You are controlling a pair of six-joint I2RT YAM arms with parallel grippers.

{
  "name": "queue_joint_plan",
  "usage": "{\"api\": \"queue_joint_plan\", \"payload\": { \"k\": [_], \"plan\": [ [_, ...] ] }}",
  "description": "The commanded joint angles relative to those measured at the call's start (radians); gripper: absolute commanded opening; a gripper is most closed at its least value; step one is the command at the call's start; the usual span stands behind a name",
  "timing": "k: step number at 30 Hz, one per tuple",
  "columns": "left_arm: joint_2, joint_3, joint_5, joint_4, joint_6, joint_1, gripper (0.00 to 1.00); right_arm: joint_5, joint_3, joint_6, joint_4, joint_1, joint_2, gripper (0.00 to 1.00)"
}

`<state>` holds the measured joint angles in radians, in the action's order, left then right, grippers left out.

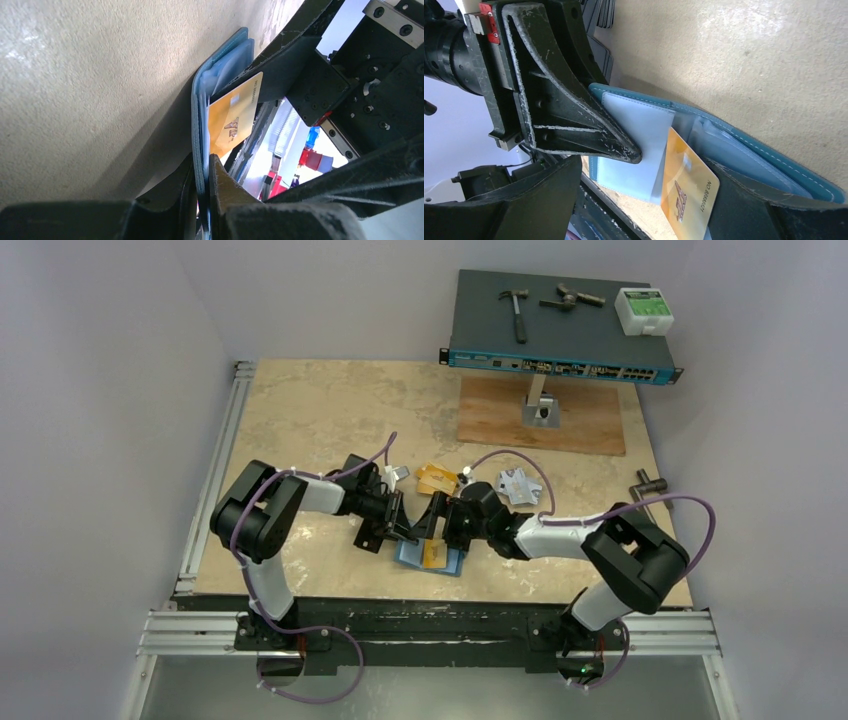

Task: Put the credit cards into the card holder
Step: Insert the credit card into the card holder.

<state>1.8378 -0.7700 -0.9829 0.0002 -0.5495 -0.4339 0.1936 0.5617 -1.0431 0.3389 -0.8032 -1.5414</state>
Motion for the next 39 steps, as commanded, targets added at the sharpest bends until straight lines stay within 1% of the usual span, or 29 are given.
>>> {"api": "queue_joint_plan", "payload": {
  "k": [1, 5, 8, 12, 16, 18, 20, 26, 33, 39],
  "plan": [
    [-0.018, 0.014, -0.038, 0.037, -0.015, 0.016, 0.06, -0.026, -0.028, 0.057, -0.239, 0.028, 0.019, 0.83],
    [-0.019, 0.014, -0.036, 0.035, -0.013, 0.017, 0.06, -0.03, -0.014, 0.116, -0.35, 0.068, 0.109, 0.8],
    [-0.018, 0.013, -0.032, 0.034, -0.012, 0.017, 0.06, -0.027, -0.023, 0.129, -0.394, 0.08, 0.149, 0.71],
    [-0.017, 0.009, -0.03, 0.027, -0.007, 0.017, 0.06, -0.002, -0.052, 0.116, -0.361, 0.088, 0.156, 0.65],
    [-0.02, 0.008, -0.027, 0.016, 0.003, 0.017, 0.06, 0.038, -0.098, 0.075, -0.267, 0.089, 0.145, 0.53],
    [-0.02, 0.008, -0.026, 0.015, 0.006, 0.017, 0.06, 0.059, -0.112, 0.064, -0.236, 0.09, 0.13, 0.54],
    [-0.02, 0.009, -0.024, 0.014, 0.007, 0.017, 0.06, 0.076, -0.128, 0.054, -0.212, 0.09, 0.126, 0.57],
    [-0.02, 0.009, -0.016, 0.009, 0.01, 0.017, 0.06, 0.097, -0.193, -0.001, -0.117, 0.09, 0.143, 0.57],
    [-0.029, 0.008, -0.002, 0.002, 0.023, 0.017, 0.06, 0.114, -0.233, -0.061, -0.011, 0.09, 0.138, 0.5],
    [-0.032, 0.007, 0.001, 0.002, 0.026, 0.017, 0.06, 0.11, -0.233, -0.07, -0.008, 0.09, 0.145, 0.48]
  ]
}}
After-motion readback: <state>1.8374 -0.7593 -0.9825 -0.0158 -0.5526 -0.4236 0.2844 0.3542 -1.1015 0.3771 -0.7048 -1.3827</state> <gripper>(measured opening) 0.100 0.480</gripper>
